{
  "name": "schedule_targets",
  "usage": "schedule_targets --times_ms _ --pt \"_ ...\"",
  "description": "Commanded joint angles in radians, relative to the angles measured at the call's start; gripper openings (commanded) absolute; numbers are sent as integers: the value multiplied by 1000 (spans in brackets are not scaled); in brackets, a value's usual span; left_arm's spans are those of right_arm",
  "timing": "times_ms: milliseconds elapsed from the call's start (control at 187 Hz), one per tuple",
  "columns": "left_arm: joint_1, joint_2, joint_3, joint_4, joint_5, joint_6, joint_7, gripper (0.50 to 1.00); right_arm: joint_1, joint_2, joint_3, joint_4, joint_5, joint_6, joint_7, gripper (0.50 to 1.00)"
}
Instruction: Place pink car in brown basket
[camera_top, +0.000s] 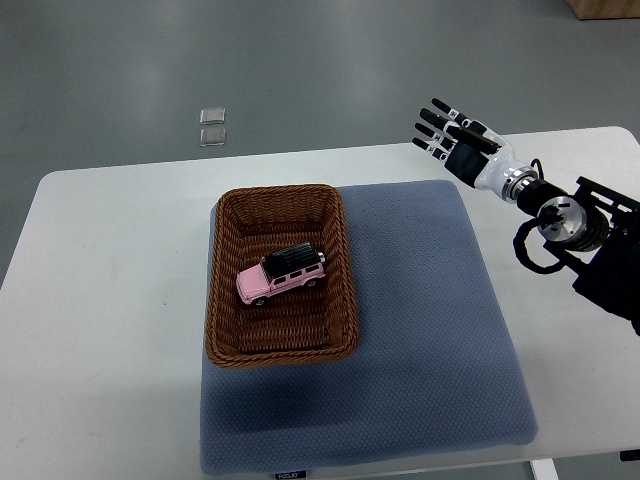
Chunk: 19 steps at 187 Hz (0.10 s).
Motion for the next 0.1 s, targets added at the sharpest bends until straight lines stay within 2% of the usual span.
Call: schedule_targets --times_ms 0,96 --pt "0 0 0 0 0 0 0 1000 -14 -2 2 -9 -3 0 0 924" --pt "0 0 0 0 0 1 0 1000 -15 -2 2 -26 -3 0 0 924"
